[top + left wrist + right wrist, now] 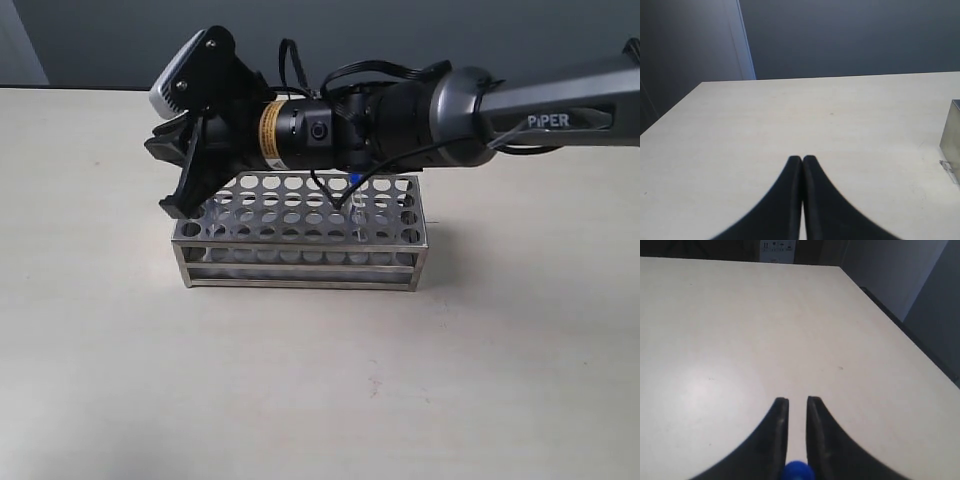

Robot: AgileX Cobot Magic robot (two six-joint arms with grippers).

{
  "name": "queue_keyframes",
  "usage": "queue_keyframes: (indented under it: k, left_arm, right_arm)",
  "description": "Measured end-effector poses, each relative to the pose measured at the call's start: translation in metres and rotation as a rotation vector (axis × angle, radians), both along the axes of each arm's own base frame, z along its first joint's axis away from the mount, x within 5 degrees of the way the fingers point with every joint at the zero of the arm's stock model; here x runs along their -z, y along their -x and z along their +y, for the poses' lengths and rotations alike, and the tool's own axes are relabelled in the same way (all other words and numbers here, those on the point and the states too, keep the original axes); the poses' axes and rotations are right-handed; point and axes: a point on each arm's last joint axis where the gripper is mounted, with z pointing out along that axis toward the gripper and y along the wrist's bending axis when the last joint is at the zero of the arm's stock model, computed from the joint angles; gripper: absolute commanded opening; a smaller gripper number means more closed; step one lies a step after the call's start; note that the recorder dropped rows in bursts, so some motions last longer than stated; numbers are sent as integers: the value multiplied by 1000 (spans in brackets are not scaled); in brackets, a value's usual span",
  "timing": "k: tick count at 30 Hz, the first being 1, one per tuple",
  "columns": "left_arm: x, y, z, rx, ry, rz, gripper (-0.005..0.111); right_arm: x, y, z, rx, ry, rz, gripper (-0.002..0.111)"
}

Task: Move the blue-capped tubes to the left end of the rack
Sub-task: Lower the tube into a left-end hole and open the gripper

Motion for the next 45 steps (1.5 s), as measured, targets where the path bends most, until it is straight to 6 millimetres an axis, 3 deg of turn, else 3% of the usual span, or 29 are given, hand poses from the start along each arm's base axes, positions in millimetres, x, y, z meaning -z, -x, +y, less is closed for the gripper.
queue_keyframes:
  k: [45]
  left_arm:
    - [0, 0, 0, 0, 0, 0, 0]
  right_arm:
    - [-19, 10, -8, -52, 160, 37, -1]
